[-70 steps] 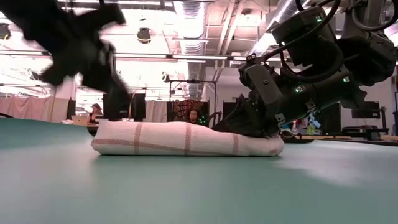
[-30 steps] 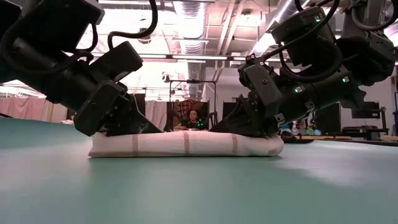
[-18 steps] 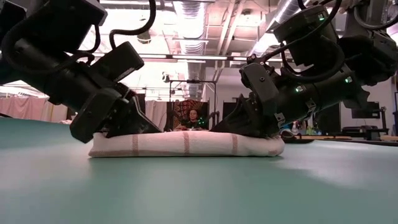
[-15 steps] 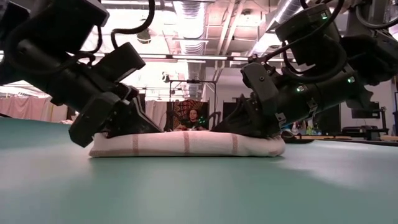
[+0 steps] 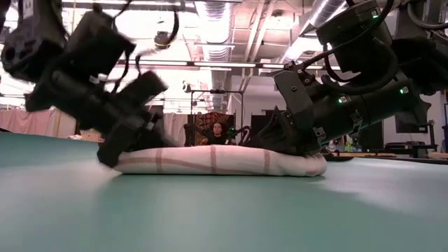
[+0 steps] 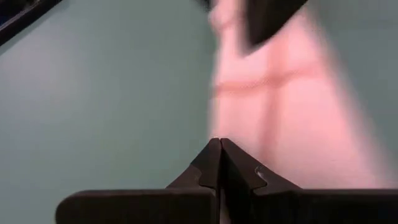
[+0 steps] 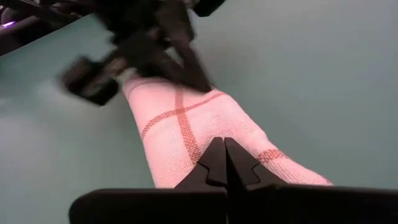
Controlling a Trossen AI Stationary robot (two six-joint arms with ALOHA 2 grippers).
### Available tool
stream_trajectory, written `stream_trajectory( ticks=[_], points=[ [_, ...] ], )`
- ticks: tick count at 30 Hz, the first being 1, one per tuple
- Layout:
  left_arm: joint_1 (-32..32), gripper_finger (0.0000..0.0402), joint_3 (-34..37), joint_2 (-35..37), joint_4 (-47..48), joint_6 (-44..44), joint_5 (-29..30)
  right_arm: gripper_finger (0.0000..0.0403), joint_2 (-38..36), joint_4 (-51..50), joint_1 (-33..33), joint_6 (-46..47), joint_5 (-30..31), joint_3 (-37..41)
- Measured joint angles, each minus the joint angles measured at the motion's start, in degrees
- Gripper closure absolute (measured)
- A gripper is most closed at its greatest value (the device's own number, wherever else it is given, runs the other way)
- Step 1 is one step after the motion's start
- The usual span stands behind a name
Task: Roll towel into tight, uniform cylinder
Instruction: Roll the kitchen towel on the table
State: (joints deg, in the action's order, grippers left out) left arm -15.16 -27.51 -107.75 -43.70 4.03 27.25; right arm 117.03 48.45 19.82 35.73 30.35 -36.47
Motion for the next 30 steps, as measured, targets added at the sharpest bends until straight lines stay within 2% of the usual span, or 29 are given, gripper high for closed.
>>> stream_trajectory(
  ticks=[5, 11, 14, 20, 24, 26, 30],
  points=[
    [0.9, 0.0402, 7.0, -0.1, -7.7, 3.1, 0.8, 0.0398, 0.0, -0.3, 0.5, 0.9, 0.5, 0.0],
    [-1.1, 0.0402, 8.9, 0.7, -13.3, 4.1, 1.5, 0.0398, 0.1, 0.1, 0.4, 0.8, 1.1, 0.0],
    [-2.7, 0.0402, 8.2, 3.8, -13.3, 4.0, 3.7, 0.0398, 0.1, 0.1, 0.3, 0.1, 1.2, -0.1],
    [-6.9, 0.0402, 7.6, 13.8, -13.9, 3.2, 13.6, 0.0398, 0.1, 0.1, -0.3, -0.2, 1.1, -0.1],
    [-9.9, 0.0402, 6.6, 19.1, -14.3, 4.1, 14.8, 0.0398, 0.1, 0.1, -0.4, -1.4, 1.1, -0.2],
    [-10.3, 0.0402, 5.0, 18.6, -13.0, 3.6, 12.8, 0.0398, 0.1, 0.1, -0.4, -1.5, 1.1, -0.2],
    [-8.9, 0.0402, 0.6, 12.5, -9.3, 1.3, 11.2, 0.0398, 0.1, 0.1, -0.4, -2.1, 1.1, -0.2]
  ],
)
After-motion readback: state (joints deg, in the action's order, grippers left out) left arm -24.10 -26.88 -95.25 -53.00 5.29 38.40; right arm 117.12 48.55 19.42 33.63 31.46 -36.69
